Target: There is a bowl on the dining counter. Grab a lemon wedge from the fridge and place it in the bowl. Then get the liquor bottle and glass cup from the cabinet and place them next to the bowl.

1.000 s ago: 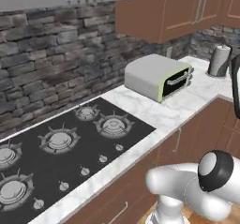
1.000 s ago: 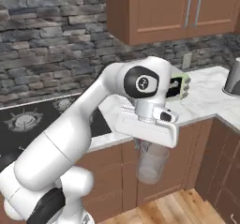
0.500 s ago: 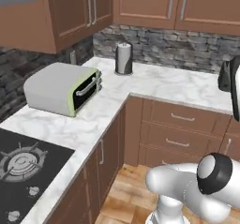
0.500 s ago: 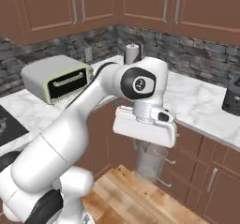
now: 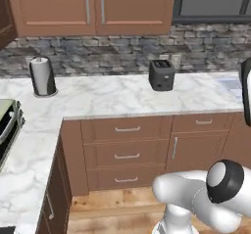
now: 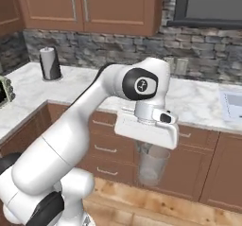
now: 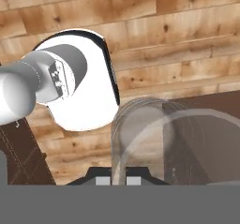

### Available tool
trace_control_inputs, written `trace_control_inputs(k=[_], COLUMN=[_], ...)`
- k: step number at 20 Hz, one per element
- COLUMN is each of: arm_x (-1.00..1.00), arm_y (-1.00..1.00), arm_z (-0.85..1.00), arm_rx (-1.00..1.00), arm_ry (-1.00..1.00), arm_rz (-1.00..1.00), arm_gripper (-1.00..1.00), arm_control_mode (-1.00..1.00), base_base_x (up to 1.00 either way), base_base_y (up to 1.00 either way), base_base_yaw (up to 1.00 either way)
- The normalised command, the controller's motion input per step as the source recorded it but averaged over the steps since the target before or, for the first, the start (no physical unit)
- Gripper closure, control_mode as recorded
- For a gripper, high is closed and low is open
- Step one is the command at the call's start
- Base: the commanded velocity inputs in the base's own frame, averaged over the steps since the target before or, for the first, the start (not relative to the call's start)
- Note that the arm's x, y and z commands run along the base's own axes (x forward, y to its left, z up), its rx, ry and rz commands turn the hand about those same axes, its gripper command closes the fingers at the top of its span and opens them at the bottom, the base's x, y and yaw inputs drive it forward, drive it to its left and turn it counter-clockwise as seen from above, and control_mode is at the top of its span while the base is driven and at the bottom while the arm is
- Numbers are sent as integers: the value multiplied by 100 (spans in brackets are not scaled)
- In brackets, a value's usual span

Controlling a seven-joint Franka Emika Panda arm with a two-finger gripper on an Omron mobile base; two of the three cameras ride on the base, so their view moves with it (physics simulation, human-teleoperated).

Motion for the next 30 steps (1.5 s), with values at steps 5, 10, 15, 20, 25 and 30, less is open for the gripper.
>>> trace_control_inputs(k=[5,10,15,20,25,30], arm_x=[0,0,0,0,0,0], arm_y=[0,0,0,0,0,0], arm_z=[0,0,0,0,0,0], arm_rx=[0,0,0,0,0,0], arm_ry=[0,0,0,0,0,0], arm_rz=[0,0,0,0,0,0], arm_gripper=[100,100,100,100,100,100], arm_control_mode=[100,100,100,100,100,100], base_base_x=[43,46,53,59,66,77], base_base_y=[-16,-6,-1,0,0,1], base_base_yaw=[-71,-72,-70,-68,-66,-59])
